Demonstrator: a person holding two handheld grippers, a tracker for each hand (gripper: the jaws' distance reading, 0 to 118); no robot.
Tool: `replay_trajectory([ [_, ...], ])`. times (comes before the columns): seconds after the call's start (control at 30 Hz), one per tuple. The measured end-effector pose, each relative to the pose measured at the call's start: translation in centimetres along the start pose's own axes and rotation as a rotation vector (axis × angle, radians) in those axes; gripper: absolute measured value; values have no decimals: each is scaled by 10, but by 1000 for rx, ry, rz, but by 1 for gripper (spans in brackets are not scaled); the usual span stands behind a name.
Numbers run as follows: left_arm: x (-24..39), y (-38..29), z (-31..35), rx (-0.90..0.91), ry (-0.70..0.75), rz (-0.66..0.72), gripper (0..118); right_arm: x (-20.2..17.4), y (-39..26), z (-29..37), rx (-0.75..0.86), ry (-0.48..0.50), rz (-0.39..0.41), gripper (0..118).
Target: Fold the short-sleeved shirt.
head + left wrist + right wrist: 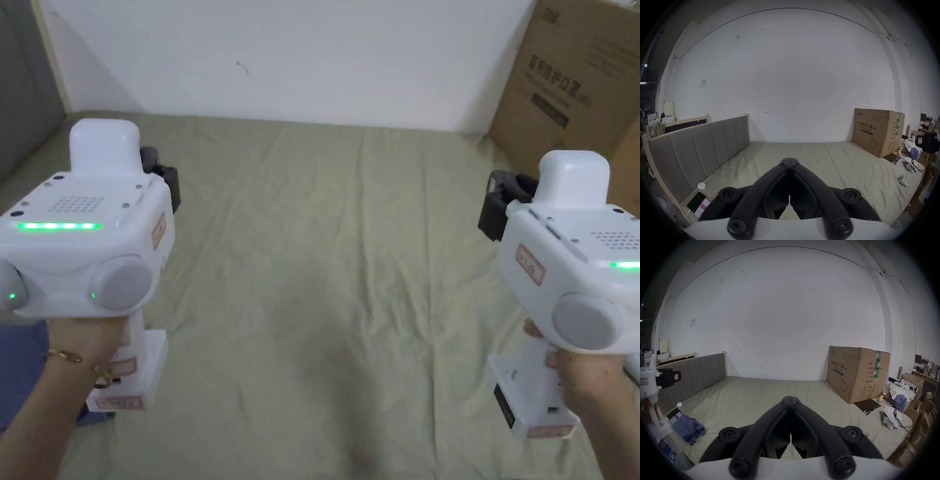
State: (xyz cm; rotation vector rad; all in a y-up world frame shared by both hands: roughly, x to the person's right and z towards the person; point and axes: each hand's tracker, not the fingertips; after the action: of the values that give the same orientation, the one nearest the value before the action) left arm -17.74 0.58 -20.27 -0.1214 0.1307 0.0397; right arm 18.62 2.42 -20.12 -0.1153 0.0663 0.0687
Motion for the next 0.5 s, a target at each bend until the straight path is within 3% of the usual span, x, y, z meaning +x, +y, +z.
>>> replay_trajectory([
  [0.43, 10, -66, 16, -103, -25, -14, 1, -1, -69, 8, -140, 23, -45, 0],
  [0.47, 11, -68, 15, -110, -21, -17, 8, -2, -70, 8, -143, 19, -43, 0],
  [0.5, 11, -68, 15, -117, -21, -24, 24, -3, -71, 8, -141, 13, -42, 0],
])
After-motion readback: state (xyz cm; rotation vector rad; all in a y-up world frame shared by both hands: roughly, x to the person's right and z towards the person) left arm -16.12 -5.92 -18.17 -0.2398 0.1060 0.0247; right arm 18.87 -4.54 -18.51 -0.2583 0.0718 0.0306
